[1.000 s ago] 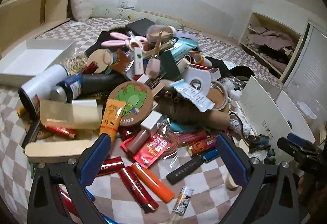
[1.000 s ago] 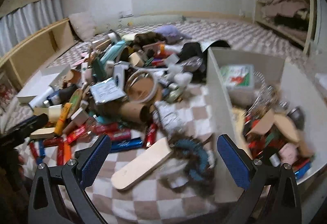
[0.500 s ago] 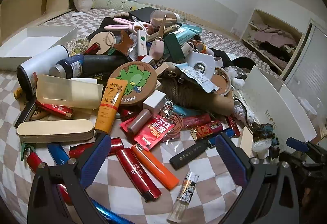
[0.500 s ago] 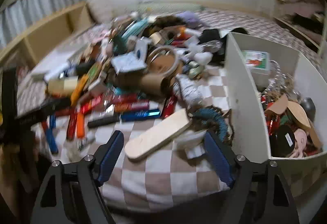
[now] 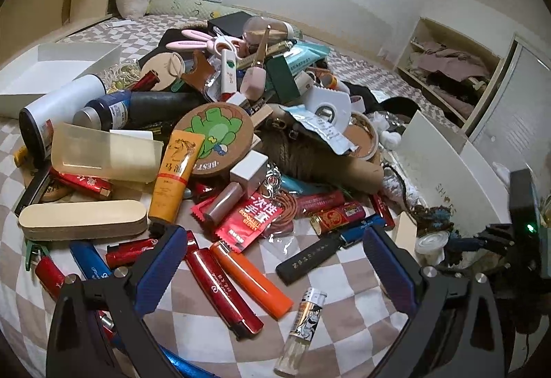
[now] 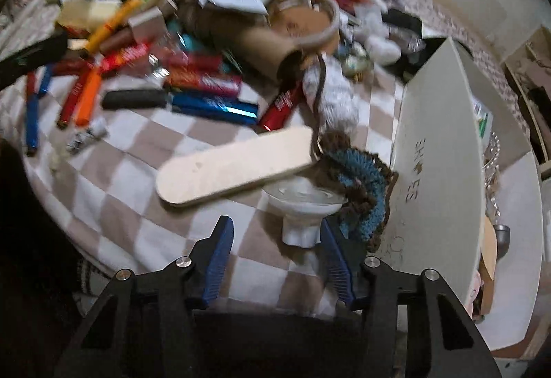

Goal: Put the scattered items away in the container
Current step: 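Lower the right tool onto the white plastic lid and close it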

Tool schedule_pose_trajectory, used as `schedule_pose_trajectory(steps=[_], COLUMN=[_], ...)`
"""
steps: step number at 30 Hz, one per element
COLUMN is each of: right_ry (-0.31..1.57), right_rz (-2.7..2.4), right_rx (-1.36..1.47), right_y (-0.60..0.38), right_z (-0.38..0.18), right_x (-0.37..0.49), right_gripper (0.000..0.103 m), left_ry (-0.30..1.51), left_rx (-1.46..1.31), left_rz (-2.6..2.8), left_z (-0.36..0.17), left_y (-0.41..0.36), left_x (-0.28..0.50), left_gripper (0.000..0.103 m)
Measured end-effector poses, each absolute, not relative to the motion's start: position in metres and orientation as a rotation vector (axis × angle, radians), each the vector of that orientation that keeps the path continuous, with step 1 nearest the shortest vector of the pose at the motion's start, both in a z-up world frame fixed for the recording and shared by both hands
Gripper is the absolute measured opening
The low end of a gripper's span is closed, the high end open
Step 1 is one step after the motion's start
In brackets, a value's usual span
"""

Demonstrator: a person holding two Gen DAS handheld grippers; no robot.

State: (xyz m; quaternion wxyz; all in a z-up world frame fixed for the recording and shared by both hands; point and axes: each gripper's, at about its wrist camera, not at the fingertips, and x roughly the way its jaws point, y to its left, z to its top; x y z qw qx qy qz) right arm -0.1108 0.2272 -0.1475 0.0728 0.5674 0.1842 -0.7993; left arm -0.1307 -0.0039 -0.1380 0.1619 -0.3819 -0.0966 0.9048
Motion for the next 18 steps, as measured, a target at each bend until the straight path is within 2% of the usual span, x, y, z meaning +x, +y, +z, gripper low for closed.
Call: schedule_pose_trajectory(steps=[4,10,18], right_ry=[0.571,0.501,0.555], right_rz=[-2.385,-2.369,-2.353], right_rx=[1.765,1.769,1.803], right_y=[0.232,0.238,0.236], right_z=[-0.161,-0.163,-0.169], right_x=[-0.122,-0.13,-0.14], right_gripper=[0.054,0.054,0.054], left_ry=[-0.25,-0.261,-0.266], left_rx=[-1.077,-1.081,-1.087], left_rz=[2.575,2.548,2.548], left_z=[-0.138,-0.139,-0.14], left_y=[0.0,0.002,0.001], left_x=[-0.13,-0.132,-0.131], left_gripper=[0.103,0.102,0.102])
